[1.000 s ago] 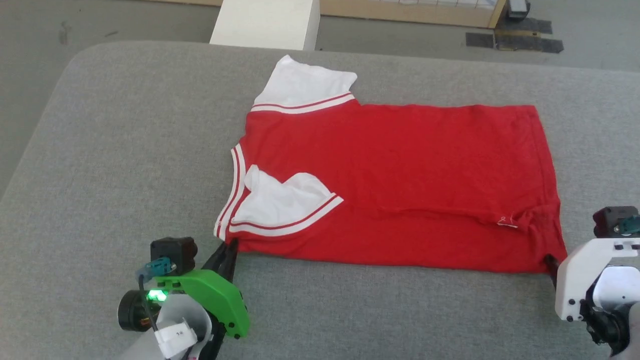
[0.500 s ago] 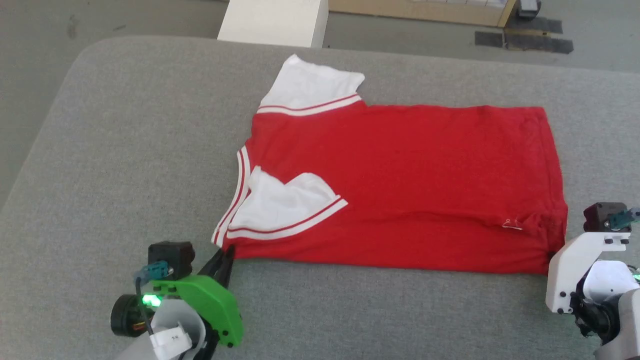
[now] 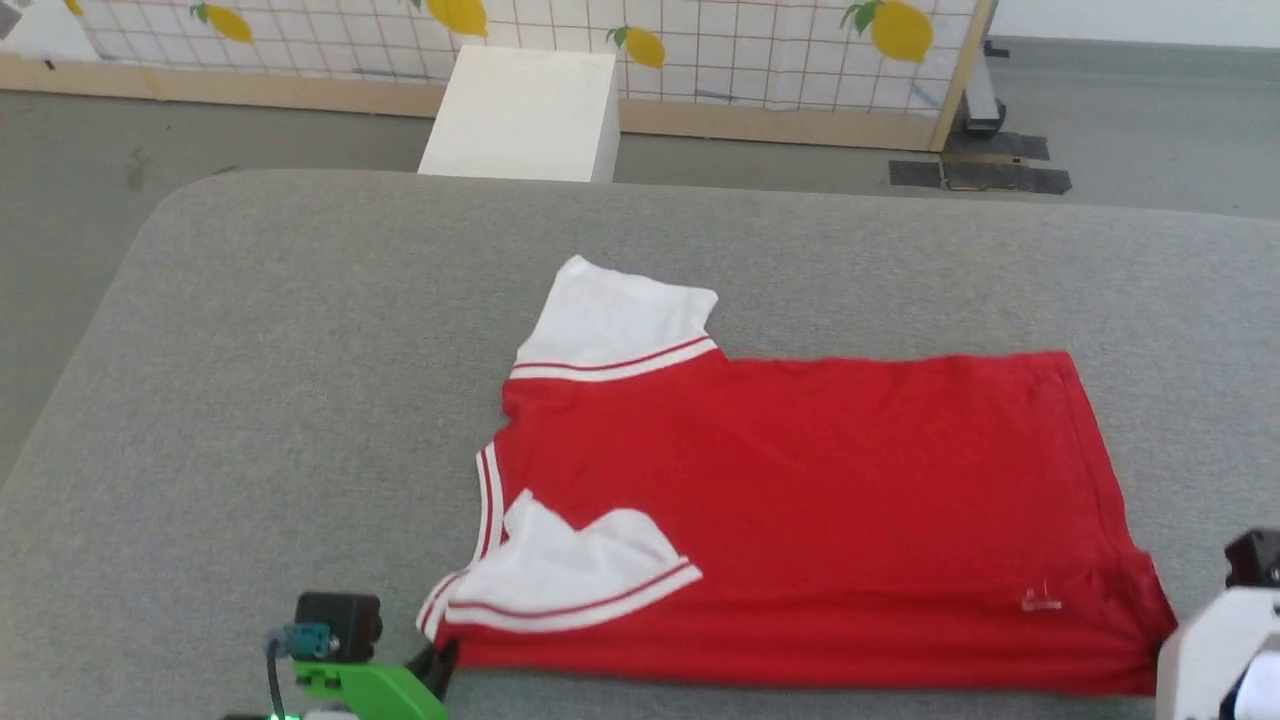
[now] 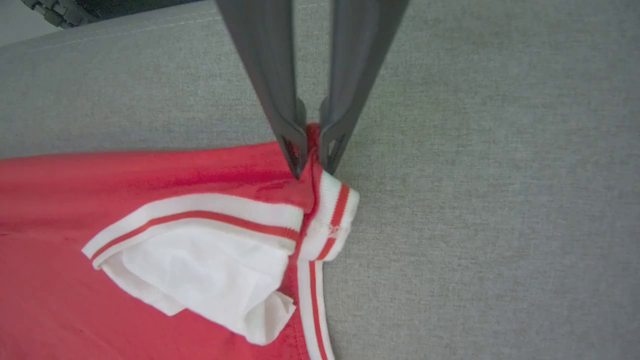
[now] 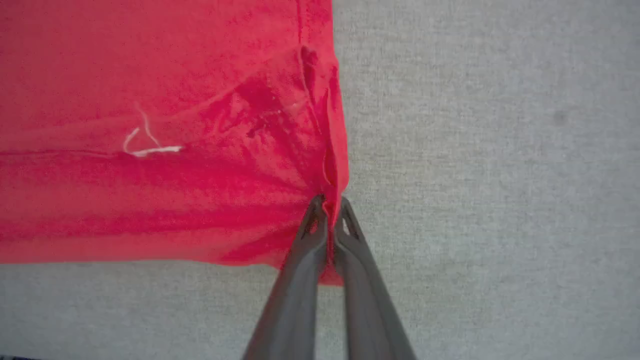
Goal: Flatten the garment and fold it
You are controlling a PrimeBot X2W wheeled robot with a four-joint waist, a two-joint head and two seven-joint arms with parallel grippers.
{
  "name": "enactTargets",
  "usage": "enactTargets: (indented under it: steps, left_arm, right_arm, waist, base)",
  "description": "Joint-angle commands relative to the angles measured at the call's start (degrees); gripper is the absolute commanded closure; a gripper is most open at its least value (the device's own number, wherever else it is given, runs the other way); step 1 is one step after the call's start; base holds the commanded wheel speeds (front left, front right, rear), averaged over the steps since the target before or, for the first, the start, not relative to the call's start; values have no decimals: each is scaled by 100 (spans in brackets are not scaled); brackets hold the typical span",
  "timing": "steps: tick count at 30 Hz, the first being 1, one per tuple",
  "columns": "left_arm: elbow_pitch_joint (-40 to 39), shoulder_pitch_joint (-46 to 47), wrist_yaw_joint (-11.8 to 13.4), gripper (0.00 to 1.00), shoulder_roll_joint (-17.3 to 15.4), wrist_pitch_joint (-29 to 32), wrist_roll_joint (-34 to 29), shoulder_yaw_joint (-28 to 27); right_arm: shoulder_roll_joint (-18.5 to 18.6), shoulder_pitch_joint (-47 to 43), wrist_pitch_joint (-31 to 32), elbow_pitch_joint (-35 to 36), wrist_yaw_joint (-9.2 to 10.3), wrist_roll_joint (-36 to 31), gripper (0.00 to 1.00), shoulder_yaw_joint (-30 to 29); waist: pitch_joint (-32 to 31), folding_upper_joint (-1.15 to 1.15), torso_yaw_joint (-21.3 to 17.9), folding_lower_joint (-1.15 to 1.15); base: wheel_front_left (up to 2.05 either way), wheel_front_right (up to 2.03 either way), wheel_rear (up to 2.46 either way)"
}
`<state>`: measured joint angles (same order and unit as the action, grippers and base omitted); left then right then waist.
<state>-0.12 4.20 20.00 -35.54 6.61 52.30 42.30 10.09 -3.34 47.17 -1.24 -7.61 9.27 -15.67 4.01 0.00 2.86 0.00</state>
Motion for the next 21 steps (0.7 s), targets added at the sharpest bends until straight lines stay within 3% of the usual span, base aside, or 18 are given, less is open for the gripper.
enactTargets:
  steps: [1, 6, 7, 8, 9, 10, 17, 21]
  left_arm:
    - [16, -102, 19, 100, -48, 15, 59, 0]
    - [364, -174, -219, 100, 83, -45, 95, 150]
    - [458, -166, -261, 89, 112, -83, 86, 164]
    - [572, -149, -304, 0, 150, -135, 72, 177]
    - [648, -129, -338, 0, 180, -189, 55, 181]
    - [722, -102, -375, 0, 217, -284, 31, 172]
    - [675, 267, -422, 0, 286, -1827, -492, -343]
    - [249, 397, -597, 0, 350, -2143, -1000, -709]
  right_arm:
    - [-53, -154, 34, 71, 12, 40, 100, -91]
    - [-290, -420, -6, 28, 12, 73, 100, -116]
    - [-289, -423, -37, -15, 12, 39, 100, -101]
    - [-281, -403, -135, -53, 12, -6, 87, -80]
    - [-280, -371, -249, -79, 12, -24, 17, -65]
    - [-292, -316, -403, -109, 12, -20, 0, -59]
    - [-189, 126, -1924, 126, 12, -63, 0, 39]
    - [-135, 200, -3004, 403, 12, -45, 0, 232]
  waist:
    - [0, 0, -29, 0]
    - [84, 0, -43, 0]
    - [94, 0, -46, 0]
    - [101, 0, -50, 0]
    - [100, 0, -53, 0]
    - [95, 0, -55, 0]
    - [-99, 0, -60, 0]
    - [-172, 0, -86, 0]
  base:
    - [0, 0, 0]
    - [0, 0, 0]
    - [0, 0, 0]
    - [0, 0, 0]
    - [0, 0, 0]
    - [0, 0, 0]
    - [0, 0, 0]
    - [0, 0, 0]
